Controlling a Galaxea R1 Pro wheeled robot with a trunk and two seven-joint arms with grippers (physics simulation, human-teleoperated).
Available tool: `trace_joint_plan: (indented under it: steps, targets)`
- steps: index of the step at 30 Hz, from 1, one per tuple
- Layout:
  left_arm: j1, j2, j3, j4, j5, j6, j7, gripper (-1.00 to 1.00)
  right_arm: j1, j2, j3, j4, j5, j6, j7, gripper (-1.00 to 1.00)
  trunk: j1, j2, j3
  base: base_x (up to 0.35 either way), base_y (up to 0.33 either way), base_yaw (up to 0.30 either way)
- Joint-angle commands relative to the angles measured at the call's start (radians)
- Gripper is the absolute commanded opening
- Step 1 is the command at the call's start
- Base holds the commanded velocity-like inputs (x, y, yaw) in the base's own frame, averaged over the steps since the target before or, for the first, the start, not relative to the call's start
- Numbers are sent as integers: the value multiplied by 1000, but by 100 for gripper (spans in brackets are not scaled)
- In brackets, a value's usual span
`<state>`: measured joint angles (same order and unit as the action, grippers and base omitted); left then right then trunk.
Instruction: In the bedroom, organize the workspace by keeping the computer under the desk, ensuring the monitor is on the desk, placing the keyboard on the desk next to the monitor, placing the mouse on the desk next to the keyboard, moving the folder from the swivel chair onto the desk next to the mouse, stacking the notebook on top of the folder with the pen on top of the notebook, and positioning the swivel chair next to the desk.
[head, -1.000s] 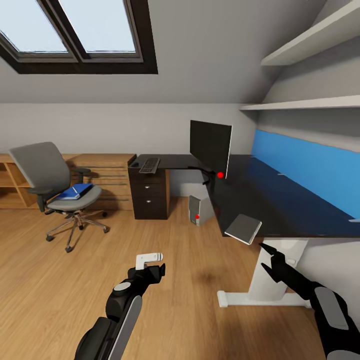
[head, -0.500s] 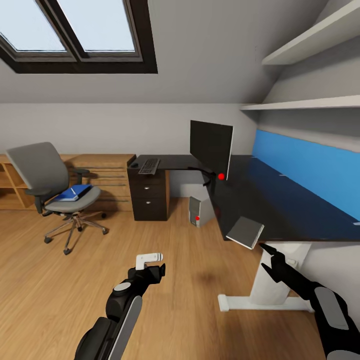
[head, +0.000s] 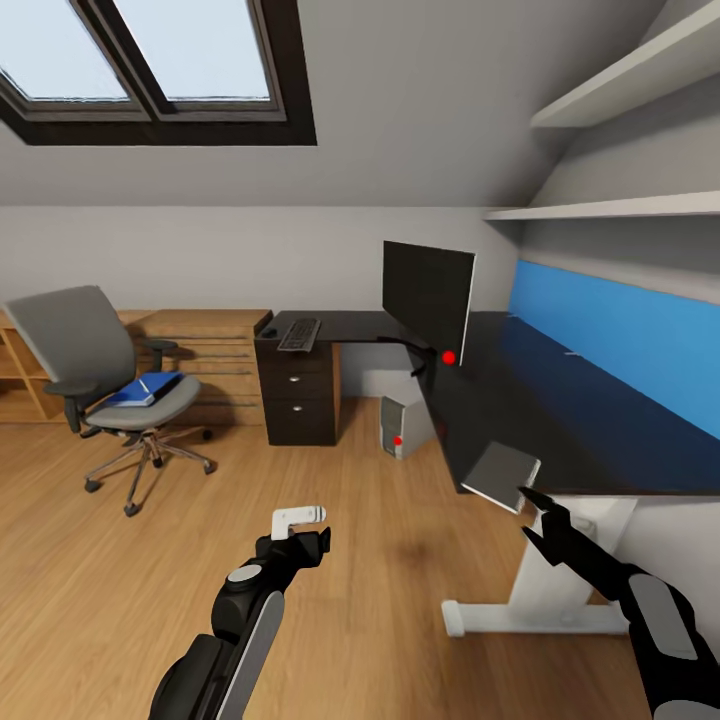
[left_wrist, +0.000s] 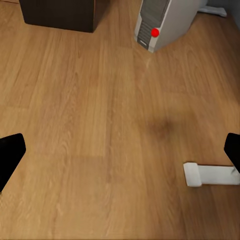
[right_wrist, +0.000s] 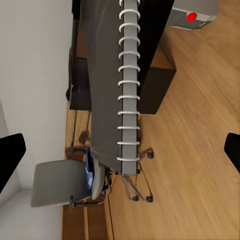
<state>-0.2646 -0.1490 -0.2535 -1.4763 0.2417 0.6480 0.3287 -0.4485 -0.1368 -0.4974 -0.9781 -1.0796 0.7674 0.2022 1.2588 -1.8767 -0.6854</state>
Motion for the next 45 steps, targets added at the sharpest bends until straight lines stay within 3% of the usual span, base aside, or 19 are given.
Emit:
trace_joint_plan:
  steps: [1, 29, 35, 36, 45]
  targets:
    - [-1, 0, -1, -1, 10, 3, 10, 100, -1, 0, -3, 1, 4, 6, 5, 100, 0, 0, -1, 169, 105, 0]
    - [-1, 0, -1, -1, 11, 4, 11, 100, -1, 0, 0, 7, 4, 7, 2, 100, 0, 0, -1, 31, 18, 0]
    - [-1, 1, 0, -2, 11, 4, 12, 100, -1, 0, 21, 7, 4, 6, 2, 100, 0, 0, -1, 0, 0, 0]
    - [-1, 1, 0, -2, 11, 4, 12, 100, -1, 0, 22, 7, 4, 6, 2, -100, 0, 0, -1, 0, 0, 0]
    - [-1, 0, 0, -2, 11, 4, 12, 100, -1, 0, 26, 7, 4, 6, 2, -100, 0, 0, -1, 0, 0, 0]
